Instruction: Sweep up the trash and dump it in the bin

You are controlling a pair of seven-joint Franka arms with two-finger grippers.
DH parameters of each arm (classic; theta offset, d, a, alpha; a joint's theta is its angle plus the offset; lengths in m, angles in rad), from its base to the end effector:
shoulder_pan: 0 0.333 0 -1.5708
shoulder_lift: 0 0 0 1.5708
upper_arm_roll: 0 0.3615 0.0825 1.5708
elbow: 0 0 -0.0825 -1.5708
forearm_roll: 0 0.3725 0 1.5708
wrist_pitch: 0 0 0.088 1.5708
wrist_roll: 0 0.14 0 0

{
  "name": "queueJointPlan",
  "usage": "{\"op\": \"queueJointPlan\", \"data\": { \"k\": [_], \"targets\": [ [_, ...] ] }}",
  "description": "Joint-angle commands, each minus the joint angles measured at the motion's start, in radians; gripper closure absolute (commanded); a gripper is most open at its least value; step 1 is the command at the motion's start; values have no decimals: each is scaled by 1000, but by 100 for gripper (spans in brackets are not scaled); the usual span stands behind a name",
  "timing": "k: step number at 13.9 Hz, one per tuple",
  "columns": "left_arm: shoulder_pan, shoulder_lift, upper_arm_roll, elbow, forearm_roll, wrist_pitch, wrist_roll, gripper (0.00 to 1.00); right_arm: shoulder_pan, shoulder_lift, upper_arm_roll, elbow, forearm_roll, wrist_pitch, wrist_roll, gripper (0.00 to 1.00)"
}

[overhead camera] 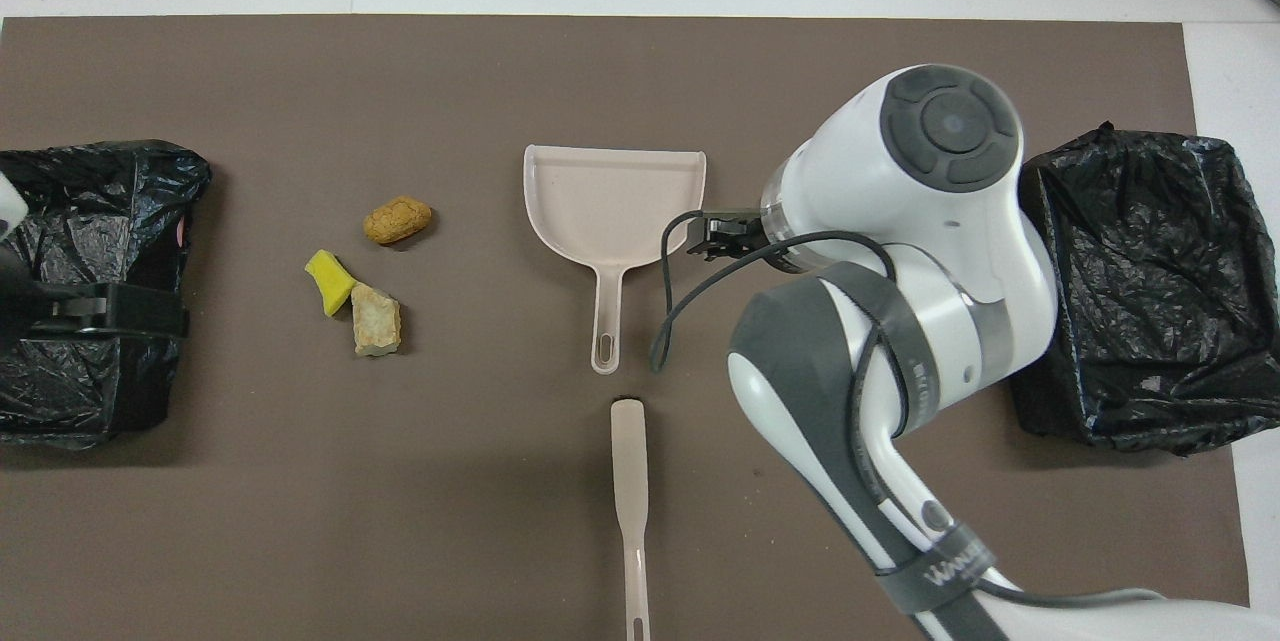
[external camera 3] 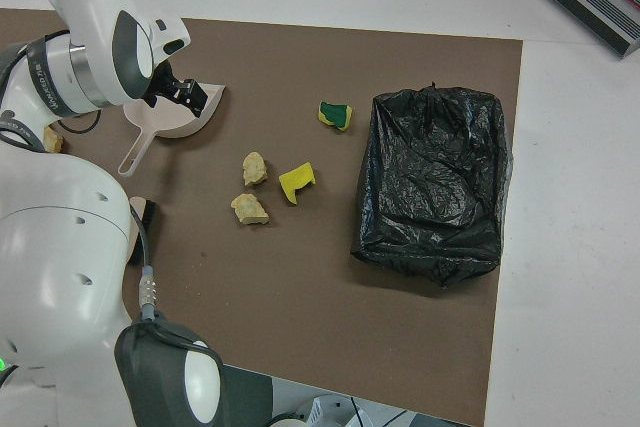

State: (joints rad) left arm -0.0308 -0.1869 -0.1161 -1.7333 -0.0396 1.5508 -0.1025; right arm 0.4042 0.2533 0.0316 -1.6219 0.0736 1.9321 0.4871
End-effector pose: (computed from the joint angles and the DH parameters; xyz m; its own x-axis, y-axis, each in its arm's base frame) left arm 0.4665 -0.0807 0.6548 0.9991 -0.0433 0.0013 -0.0433 -0.9989 0.0183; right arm 0.5837 0.2778 0.4950 0.9969 -0.0771 0.0128 -0.0756 -0.9926 -0.0951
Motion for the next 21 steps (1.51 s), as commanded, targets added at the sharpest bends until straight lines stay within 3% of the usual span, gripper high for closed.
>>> {"op": "queueJointPlan", "data": {
  "k": [1, 7, 9, 12, 17, 20, 21],
  "targets": [
    [-84, -45, 7, -100, -8, 6, -46, 0, 53, 61, -2, 30, 2, 57, 79, 0],
    [-182, -134, 7, -305, -31, 75, -49, 0, 154, 187, -2, 96, -18, 123, 128, 0],
    [-182, -137, 9, -321, -46, 103, -49, 0, 174, 207, -2, 86, -17, 186, 143, 0],
    [-170, -137, 12, -327, -46, 104, -45, 0, 173, 213, -1, 54, -2, 189, 131, 1],
    [-169, -138, 13, -333, -46, 104, -43, 0, 173, 196, 4, -36, 8, 185, 64, 38],
    [-169, -138, 13, -335, -46, 104, -43, 0, 174, 187, 4, -50, 32, 171, 64, 41],
    [-169, -138, 13, -339, -46, 104, -43, 0, 174, 187, 4, -50, 32, 166, 64, 48]
  ]
}}
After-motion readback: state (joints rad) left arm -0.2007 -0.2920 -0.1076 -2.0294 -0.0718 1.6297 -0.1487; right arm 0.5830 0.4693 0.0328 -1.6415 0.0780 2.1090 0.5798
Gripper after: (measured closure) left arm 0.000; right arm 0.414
